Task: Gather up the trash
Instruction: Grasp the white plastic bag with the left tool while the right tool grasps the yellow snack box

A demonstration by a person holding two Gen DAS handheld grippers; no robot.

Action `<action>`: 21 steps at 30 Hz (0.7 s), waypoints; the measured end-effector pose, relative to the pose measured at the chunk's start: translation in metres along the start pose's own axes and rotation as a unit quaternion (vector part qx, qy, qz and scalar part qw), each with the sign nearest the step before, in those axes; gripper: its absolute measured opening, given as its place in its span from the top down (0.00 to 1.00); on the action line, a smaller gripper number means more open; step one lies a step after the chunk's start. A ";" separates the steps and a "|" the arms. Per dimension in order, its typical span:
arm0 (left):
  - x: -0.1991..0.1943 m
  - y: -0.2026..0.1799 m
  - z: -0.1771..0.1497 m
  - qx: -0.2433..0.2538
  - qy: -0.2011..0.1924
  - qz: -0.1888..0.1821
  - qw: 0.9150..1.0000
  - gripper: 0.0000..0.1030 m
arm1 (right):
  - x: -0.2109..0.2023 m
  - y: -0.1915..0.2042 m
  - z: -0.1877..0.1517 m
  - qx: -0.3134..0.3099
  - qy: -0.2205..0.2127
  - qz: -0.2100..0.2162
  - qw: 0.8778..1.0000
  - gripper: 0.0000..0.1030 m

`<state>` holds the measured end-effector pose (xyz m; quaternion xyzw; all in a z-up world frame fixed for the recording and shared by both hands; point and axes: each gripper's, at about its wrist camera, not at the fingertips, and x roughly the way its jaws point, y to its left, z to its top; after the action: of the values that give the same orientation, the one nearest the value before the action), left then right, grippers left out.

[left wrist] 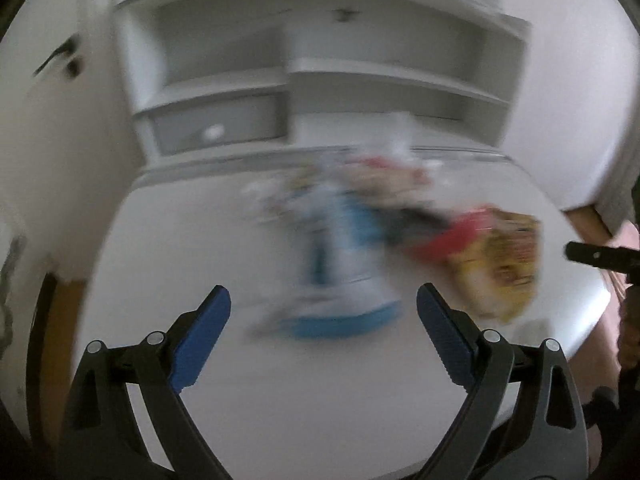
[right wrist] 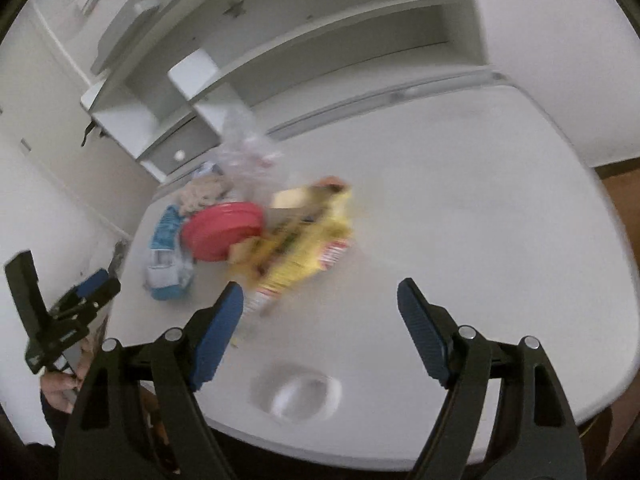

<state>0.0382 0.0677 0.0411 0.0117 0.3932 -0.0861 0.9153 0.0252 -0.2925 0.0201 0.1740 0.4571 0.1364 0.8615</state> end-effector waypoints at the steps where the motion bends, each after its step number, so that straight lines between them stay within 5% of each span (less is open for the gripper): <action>1: 0.003 0.012 -0.003 -0.006 0.003 0.003 1.000 0.11 | 0.007 0.007 0.003 0.001 0.005 0.000 1.000 0.25; 6: 0.029 0.054 -0.013 -0.022 0.020 0.001 1.000 0.11 | 0.046 0.013 0.013 0.036 0.045 -0.004 0.998 0.26; 8: 0.037 0.058 -0.015 -0.014 0.027 -0.006 1.000 0.11 | 0.061 0.012 0.015 0.052 0.061 -0.003 0.997 0.34; 11: 0.044 0.054 -0.016 0.012 0.033 -0.008 0.999 0.11 | 0.077 0.008 0.016 0.069 0.080 -0.002 0.994 0.57; 13: 0.049 0.051 -0.022 0.025 0.037 -0.007 0.999 0.11 | 0.077 0.008 0.018 0.071 0.078 -0.011 0.994 0.84; 14: 0.054 0.049 -0.024 0.035 0.039 -0.009 0.999 0.11 | 0.075 0.008 0.019 0.069 0.075 -0.010 0.995 0.88; 21: 0.080 0.051 -0.021 0.057 0.053 -0.016 0.997 0.12 | 0.036 0.013 0.024 0.030 0.031 -0.042 0.998 0.91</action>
<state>0.0864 0.1082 -0.0336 0.0620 0.4357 -0.1225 0.8896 0.0636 -0.2713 0.0117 0.1759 0.4941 0.0922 0.8464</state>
